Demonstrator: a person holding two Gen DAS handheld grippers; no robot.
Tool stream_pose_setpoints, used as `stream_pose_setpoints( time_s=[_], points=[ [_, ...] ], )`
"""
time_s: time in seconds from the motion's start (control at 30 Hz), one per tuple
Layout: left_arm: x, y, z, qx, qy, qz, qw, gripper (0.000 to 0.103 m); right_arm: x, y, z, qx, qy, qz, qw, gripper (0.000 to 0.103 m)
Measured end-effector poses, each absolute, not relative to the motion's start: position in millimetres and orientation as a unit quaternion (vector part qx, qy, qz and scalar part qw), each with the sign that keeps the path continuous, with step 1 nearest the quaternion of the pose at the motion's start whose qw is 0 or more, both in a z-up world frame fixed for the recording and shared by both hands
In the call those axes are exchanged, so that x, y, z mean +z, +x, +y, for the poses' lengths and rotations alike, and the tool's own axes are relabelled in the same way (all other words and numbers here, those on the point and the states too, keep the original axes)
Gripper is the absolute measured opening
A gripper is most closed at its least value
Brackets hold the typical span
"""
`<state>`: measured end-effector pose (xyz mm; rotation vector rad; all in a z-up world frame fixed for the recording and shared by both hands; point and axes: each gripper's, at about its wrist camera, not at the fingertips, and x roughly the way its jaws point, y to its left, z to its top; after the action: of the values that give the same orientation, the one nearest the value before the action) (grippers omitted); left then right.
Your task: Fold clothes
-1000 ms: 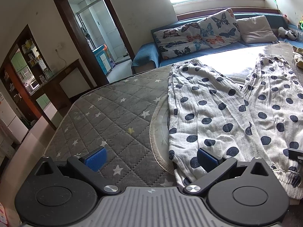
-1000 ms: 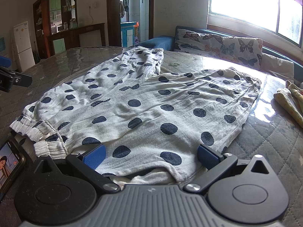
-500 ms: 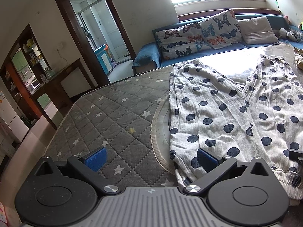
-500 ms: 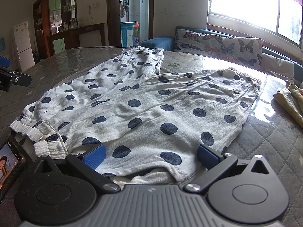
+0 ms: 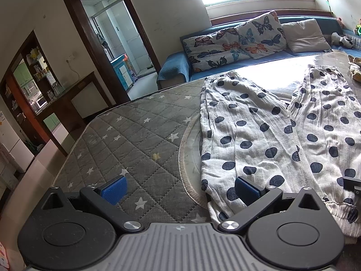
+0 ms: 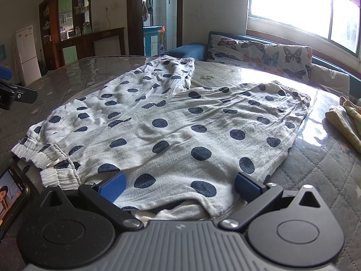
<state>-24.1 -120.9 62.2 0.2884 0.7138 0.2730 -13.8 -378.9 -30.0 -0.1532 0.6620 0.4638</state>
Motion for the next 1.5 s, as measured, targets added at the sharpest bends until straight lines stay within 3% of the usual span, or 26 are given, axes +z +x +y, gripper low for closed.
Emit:
stream_pose_setpoints(
  time_s=[0.97,1.07,1.23,1.4,1.5],
  points=[
    [38.9,-9.4,-121.2,0.076,0.140,0.366,0.917,0.103,-13.7,0.4,-375.5,0.215,-0.097,0.344,0.909,0.103],
    [28.8,-7.9,-123.3,0.061,0.142,0.375,0.914,0.100,-12.4,2.7,-374.4,0.217,-0.098,0.346,0.908,0.103],
    [16.4,-8.4,-125.0,0.038,0.144,0.392,0.908,0.085,-17.5,1.3,-372.5,0.218,-0.107,0.356,0.902,0.103],
    [12.6,-9.9,-124.3,0.029,0.145,0.400,0.905,0.082,-16.3,-0.3,-375.3,0.214,-0.105,0.357,0.903,0.103],
    [18.8,-11.5,-126.1,0.031,0.148,0.392,0.908,0.088,-11.5,-0.7,-377.5,0.210,-0.103,0.355,0.905,0.103]
  ],
)
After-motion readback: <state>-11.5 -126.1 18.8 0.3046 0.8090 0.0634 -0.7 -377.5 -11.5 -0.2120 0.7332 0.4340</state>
